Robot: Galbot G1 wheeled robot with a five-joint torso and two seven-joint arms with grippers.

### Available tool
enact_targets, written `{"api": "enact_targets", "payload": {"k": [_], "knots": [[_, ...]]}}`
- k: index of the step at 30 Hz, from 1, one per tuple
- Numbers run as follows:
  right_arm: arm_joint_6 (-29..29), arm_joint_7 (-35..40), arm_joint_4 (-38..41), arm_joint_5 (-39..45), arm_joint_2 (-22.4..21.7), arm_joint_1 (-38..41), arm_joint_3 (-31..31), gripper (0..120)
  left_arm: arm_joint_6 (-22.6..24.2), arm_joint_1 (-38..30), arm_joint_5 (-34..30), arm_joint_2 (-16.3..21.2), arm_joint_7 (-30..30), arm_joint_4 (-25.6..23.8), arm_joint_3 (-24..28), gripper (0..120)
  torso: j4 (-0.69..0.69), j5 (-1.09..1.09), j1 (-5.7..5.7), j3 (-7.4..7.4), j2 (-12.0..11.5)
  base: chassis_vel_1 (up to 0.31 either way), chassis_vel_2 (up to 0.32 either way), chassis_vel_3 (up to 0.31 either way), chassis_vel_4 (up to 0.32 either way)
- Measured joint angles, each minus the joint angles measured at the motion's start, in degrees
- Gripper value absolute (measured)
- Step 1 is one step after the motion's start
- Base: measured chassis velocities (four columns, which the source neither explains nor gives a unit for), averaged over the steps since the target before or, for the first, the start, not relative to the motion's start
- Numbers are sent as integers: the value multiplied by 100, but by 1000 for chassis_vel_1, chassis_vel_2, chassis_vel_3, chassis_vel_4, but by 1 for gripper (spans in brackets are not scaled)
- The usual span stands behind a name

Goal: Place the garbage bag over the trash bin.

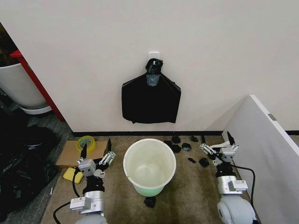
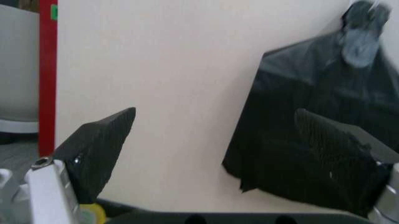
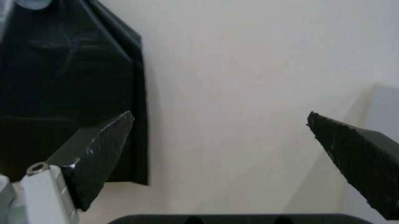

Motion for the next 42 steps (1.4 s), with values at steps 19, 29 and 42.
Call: {"api": "enact_targets", "payload": {"k": [19,29,42], "knots": [[-1000,-157,-805,5207,694,2782,-1745,100,-219,208,308,-93,-144,-44,-159,100,0,-2,0,1,0,0,0,0,0],[-932,-463,-1757,5802,1330,3745,-1791,100,-225,300,289,-17,-258,-137,-383,100,-1,-4,0,0,0,0,0,0,0],[-749,-751,-2311,5773,1763,4330,-1867,97,-211,233,289,-30,-281,-21,-404,100,-1,-1,0,0,0,0,0,0,0]]}}
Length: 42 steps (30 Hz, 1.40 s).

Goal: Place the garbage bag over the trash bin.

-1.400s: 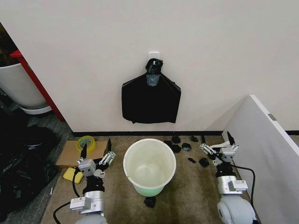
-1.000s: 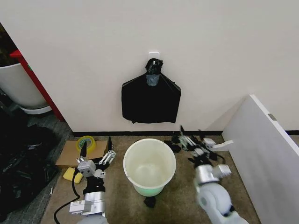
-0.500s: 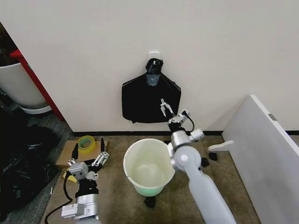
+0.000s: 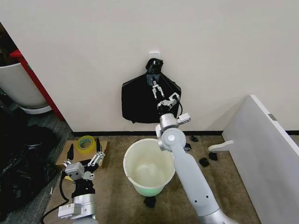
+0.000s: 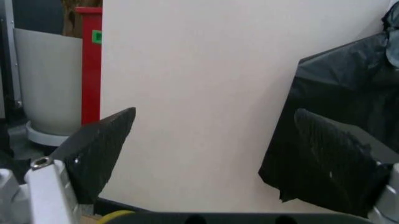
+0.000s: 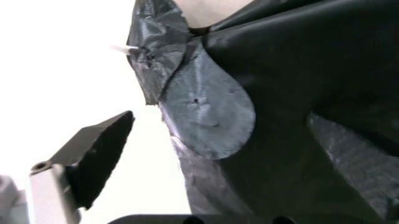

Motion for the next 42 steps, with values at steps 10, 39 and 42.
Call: {"api": "enact_targets", "payload": {"k": [10,39,42], "knots": [[66,-178,-91,-20,-63,112,-37,63,2,-14,-1,-32,-13,56,-9,100,0,1,0,0,0,0,0,0,0],[206,-759,383,-417,-507,-443,-142,0,-7,-32,26,-58,-91,82,-1,100,1,1,0,0,0,0,0,0,0],[216,-825,615,-560,-745,-742,-203,0,-6,-39,25,-38,-93,70,-5,100,1,1,0,-1,0,0,0,0,0]]}}
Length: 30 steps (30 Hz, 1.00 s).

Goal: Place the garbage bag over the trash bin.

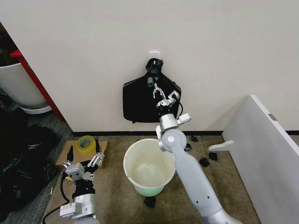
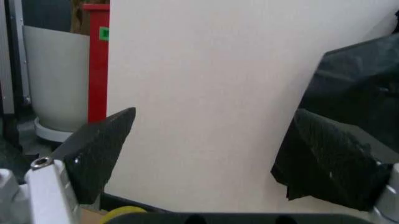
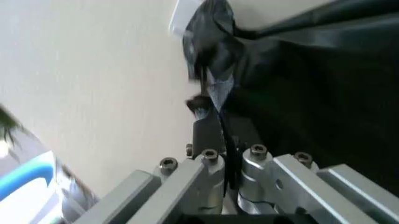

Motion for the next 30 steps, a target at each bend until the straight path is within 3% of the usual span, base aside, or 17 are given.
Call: {"api": "enact_targets", "payload": {"k": [7,13,16,22,30], "knots": [[80,-339,385,-560,-733,-928,-126,0,0,-37,-3,5,-1,-18,36,100,-2,1,0,0,0,0,0,0,0],[241,-889,576,-1592,-1371,-1745,-144,0,-11,-80,7,16,6,-14,97,100,0,0,0,0,0,0,0,0,0],[335,-1104,556,-1878,-1484,-1920,-126,0,-11,-104,7,17,12,-7,112,100,-1,0,-1,0,0,0,0,0,0],[775,-2303,186,-2785,-1664,-2304,184,0,-3,-151,26,-10,40,40,181,100,-1,0,0,0,0,0,0,0,0],[1141,-3302,-178,-3337,-1705,-2370,444,0,0,-150,30,-32,43,44,163,100,0,0,0,0,0,0,0,0,0]]}}
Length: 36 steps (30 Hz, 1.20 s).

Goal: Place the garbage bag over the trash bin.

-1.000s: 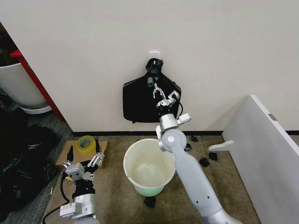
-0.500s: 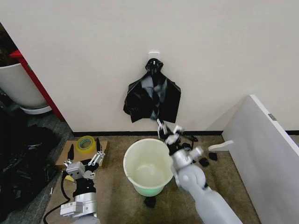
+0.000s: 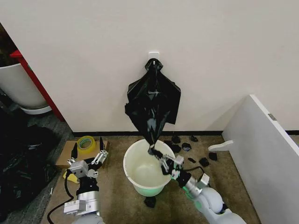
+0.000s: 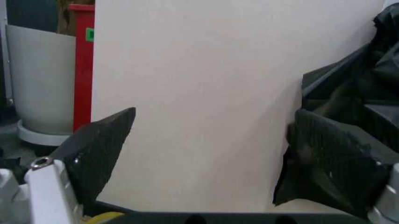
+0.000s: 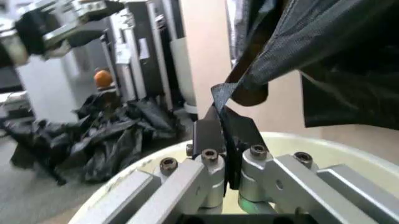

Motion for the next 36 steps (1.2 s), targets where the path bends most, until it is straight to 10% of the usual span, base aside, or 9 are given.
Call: {"api": "enact_targets", "payload": {"k": [13,22,36], "knots": [[459,-110,-146,115,103,218,358,1,0,78,33,-48,-1,-111,-36,100,1,0,0,0,0,0,0,0,0],[778,-71,127,135,3,205,751,29,-1,81,65,-55,-2,-110,-19,100,0,0,0,1,0,0,0,0,0],[344,3348,551,-1959,330,357,138,78,0,29,40,-1,-8,-50,-28,100,0,-1,0,0,0,0,0,0,0]]}}
